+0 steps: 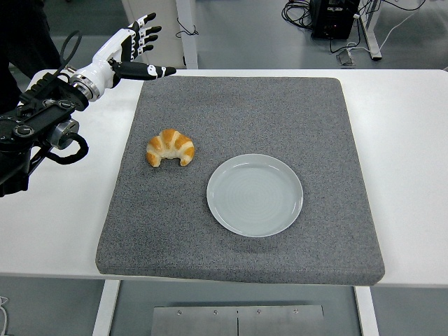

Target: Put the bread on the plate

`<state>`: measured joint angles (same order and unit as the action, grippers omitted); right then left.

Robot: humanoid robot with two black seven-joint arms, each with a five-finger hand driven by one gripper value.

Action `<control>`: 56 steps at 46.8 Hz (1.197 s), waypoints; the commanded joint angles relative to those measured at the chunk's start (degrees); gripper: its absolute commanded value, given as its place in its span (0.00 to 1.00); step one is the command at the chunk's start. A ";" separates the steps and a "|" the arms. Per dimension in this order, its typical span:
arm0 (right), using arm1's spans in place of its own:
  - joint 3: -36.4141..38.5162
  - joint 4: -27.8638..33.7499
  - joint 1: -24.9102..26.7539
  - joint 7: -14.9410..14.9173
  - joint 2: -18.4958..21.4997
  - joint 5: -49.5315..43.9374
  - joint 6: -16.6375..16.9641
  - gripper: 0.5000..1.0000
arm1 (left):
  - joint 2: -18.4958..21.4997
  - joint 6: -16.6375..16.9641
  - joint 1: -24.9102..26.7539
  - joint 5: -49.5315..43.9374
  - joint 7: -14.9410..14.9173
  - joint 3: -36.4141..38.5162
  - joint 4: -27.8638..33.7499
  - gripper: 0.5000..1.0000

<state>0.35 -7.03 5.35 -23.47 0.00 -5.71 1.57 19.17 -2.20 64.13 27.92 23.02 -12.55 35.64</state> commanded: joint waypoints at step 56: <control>0.00 0.00 0.01 0.00 0.00 0.00 0.01 1.00 | 18.27 29.88 10.31 19.28 -0.26 36.54 37.22 0.94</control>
<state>0.35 -7.03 5.36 -23.46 0.00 -5.71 1.58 37.46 27.86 73.53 47.20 22.71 21.91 72.88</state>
